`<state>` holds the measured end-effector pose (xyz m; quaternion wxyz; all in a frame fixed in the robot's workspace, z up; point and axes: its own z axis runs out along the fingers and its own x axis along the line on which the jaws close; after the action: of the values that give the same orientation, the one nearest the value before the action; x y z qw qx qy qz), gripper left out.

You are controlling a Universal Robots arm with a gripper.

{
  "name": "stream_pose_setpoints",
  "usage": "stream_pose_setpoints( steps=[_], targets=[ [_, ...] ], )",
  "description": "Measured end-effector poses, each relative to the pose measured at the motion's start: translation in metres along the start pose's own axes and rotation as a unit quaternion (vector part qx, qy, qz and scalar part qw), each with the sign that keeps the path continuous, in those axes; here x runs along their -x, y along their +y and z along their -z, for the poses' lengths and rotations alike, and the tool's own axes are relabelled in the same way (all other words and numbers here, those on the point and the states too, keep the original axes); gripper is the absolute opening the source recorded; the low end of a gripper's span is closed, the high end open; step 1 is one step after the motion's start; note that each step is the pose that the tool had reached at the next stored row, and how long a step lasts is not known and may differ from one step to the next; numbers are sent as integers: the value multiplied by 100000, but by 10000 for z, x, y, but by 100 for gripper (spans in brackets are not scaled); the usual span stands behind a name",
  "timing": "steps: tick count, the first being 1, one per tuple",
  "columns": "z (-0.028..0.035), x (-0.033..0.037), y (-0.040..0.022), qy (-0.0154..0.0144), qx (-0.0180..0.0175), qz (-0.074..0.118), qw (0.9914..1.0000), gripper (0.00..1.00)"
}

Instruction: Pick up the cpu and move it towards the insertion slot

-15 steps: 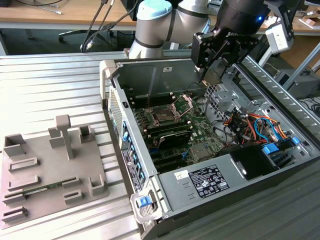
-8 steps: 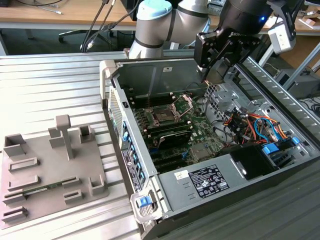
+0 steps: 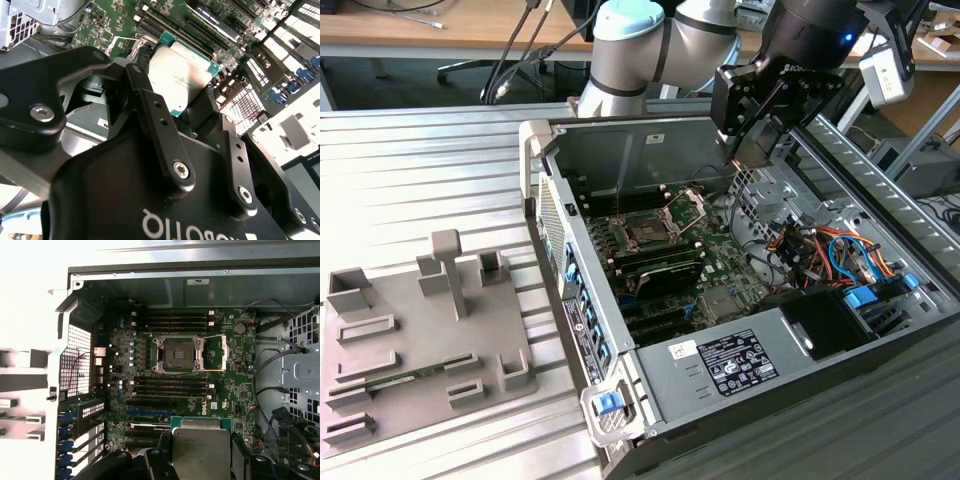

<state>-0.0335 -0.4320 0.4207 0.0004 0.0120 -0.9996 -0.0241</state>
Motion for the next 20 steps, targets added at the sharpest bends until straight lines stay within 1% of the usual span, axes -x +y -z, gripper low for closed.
stream_pose_setpoints(
  steps=[8,15,20],
  targets=[
    [-9,1,49,3,-3,0,100000,55],
    [-20,3,118,2,-5,3,100000,55],
    [-25,4,148,2,-8,2,100000,55]
  ],
)
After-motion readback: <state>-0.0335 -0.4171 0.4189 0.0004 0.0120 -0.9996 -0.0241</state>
